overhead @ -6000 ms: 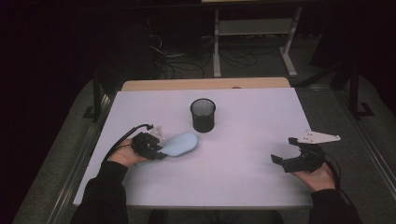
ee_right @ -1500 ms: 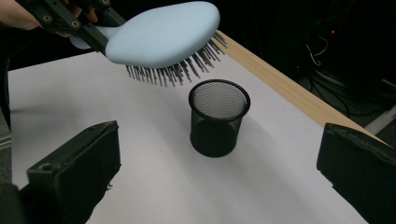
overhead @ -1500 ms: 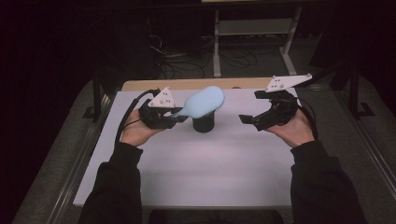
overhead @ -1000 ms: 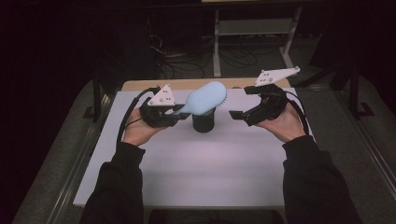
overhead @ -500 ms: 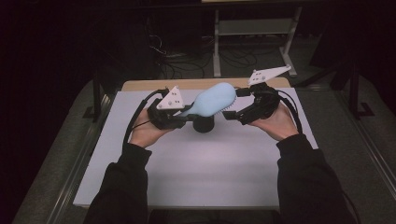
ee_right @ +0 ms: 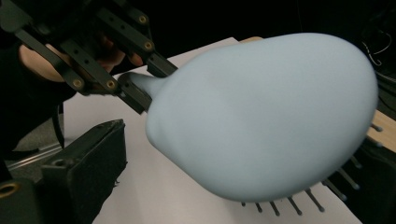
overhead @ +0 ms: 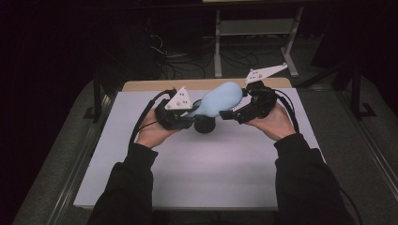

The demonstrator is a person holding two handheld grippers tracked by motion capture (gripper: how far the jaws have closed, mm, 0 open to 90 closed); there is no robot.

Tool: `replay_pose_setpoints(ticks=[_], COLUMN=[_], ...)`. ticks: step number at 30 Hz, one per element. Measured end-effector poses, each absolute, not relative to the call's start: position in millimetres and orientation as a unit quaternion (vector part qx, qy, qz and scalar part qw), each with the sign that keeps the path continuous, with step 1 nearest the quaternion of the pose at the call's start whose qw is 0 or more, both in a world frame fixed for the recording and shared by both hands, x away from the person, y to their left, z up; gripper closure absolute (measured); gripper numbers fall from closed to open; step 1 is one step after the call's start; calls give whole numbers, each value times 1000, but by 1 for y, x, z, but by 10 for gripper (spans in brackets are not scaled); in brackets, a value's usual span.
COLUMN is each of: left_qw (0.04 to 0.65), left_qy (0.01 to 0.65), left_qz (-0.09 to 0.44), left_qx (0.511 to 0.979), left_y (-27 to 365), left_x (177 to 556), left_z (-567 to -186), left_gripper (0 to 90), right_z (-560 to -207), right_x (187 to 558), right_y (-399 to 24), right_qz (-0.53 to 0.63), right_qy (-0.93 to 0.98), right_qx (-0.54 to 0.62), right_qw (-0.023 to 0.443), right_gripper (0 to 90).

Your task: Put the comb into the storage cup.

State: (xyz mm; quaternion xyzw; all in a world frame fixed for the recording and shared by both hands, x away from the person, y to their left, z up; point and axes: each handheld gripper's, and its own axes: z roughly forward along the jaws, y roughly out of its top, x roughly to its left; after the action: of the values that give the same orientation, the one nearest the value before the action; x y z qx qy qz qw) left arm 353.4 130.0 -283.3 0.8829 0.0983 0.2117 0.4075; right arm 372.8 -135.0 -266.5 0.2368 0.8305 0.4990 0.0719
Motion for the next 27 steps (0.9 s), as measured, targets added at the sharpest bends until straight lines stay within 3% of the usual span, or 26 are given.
replay_pose_setpoints(ticks=[13,21,27], left_qw=[386,377,368], left_qy=[103,107,111], left_qz=[200,202,206], left_qx=[895,898,900], left_y=[123,116,110], left_x=[357,359,359], left_z=[-290,-293,-297], left_gripper=[703,704,705], right_z=[-263,-260,-259], right_x=[374,376,377], right_y=[-131,-137,-141], right_qz=[490,491,496], right_qy=[835,823,813], right_qx=[242,277,300], right_qw=[66,72,61], right_gripper=[68,253,324])
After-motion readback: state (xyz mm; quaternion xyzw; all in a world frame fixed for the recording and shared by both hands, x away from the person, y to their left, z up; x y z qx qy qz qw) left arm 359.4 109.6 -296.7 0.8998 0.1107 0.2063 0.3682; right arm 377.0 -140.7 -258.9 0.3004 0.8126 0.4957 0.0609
